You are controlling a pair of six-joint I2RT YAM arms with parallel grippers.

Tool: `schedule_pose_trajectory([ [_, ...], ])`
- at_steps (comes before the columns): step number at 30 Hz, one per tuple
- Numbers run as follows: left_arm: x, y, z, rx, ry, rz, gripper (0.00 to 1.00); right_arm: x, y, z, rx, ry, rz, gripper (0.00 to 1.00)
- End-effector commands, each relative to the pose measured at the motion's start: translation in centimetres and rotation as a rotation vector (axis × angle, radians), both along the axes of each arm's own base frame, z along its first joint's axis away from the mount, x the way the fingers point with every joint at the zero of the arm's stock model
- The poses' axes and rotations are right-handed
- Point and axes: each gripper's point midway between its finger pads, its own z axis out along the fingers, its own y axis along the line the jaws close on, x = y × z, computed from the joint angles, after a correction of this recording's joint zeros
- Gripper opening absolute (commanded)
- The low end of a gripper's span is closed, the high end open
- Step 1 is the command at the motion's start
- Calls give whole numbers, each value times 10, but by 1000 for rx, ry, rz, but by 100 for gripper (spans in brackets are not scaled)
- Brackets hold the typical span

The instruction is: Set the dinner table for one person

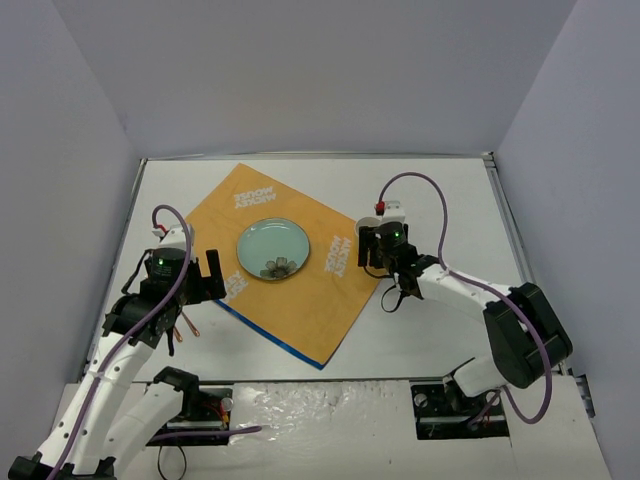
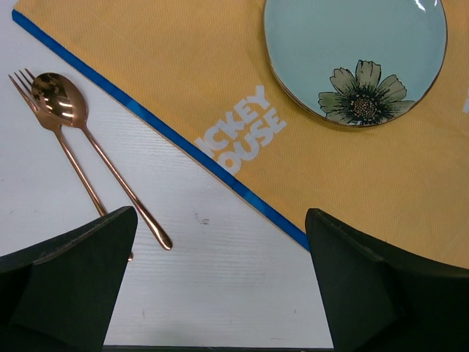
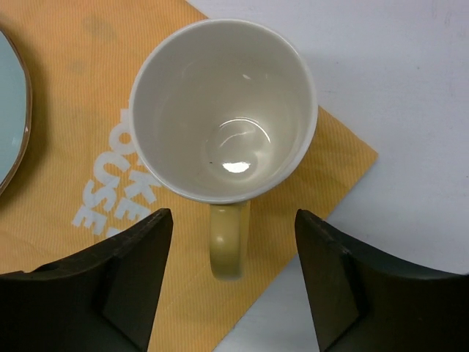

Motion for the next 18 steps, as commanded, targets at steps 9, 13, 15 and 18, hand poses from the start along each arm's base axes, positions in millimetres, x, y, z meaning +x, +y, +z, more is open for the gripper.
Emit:
schedule_pose_trajectory([
  [9, 3, 15, -5, -28, 38, 193, 97, 10, -17, 140, 70, -175, -17, 96],
  [13, 3, 23, -27, -9, 110, 295, 97, 17, -34, 162, 165, -170, -32, 100],
  [15, 4, 26, -39, -13, 150, 348, 97, 15, -45, 167, 191, -141, -52, 100],
  [18, 7, 36, -59, -27, 214, 433, 97, 11, -45, 177, 211, -148, -5, 100],
])
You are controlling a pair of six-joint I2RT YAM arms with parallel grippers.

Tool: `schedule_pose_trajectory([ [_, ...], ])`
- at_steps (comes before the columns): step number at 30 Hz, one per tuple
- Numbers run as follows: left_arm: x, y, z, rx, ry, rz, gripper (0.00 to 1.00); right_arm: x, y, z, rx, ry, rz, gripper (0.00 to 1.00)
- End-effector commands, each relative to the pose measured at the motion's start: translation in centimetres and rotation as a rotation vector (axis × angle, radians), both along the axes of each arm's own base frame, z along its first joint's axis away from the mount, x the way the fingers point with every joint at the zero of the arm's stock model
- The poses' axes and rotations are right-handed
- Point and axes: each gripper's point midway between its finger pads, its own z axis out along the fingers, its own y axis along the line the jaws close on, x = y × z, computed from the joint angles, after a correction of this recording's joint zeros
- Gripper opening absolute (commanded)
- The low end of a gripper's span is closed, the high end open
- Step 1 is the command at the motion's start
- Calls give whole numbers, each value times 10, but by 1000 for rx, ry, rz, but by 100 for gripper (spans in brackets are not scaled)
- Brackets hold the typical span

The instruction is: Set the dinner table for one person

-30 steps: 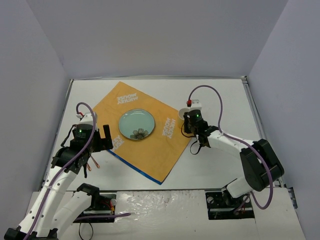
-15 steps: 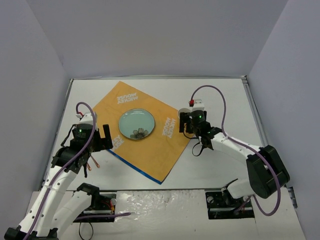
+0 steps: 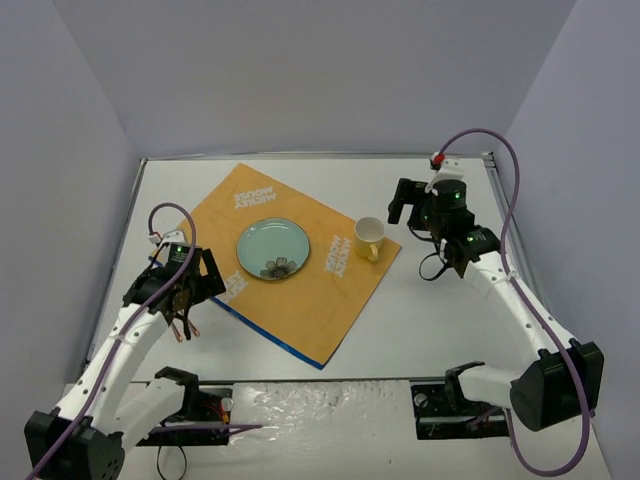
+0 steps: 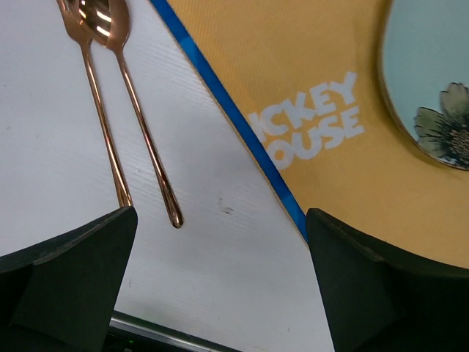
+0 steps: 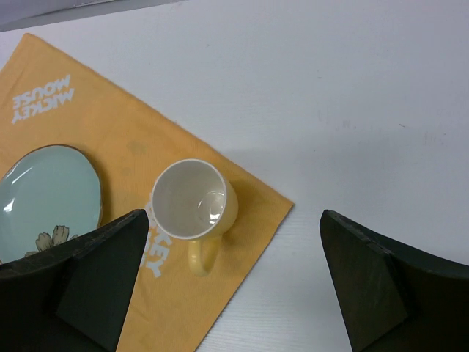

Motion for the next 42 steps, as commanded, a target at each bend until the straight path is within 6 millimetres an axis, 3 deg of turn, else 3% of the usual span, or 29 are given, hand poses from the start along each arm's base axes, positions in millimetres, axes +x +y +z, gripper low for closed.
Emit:
schedule_pose_trajectory([
  [1, 8, 21, -23, -19, 46, 189, 97, -13, 11, 30, 72, -28, 102, 100],
  [3, 14, 39, -31, -35, 52, 265, 97, -18, 16, 31, 99, -24, 130, 100],
  [13, 28, 78, -64, -37, 144, 404, 85, -63, 64, 34, 198, -9, 295, 99],
  [17, 31, 95, -66, -72, 150, 451, 70, -72, 71, 31, 208, -4, 322, 99],
  [22, 30, 116, -65, -47, 160, 484, 61, -80, 81, 40, 204, -26, 374, 99],
  [28, 32, 124, -80, -61, 216, 484, 45, -90, 89, 50, 197, -49, 437, 99],
  [36, 37, 126, -106, -69, 297, 466, 39, -92, 88, 51, 147, -62, 455, 99],
  [42, 36, 127, -122, -66, 355, 456, 29, -91, 82, 47, 114, -59, 436, 99],
])
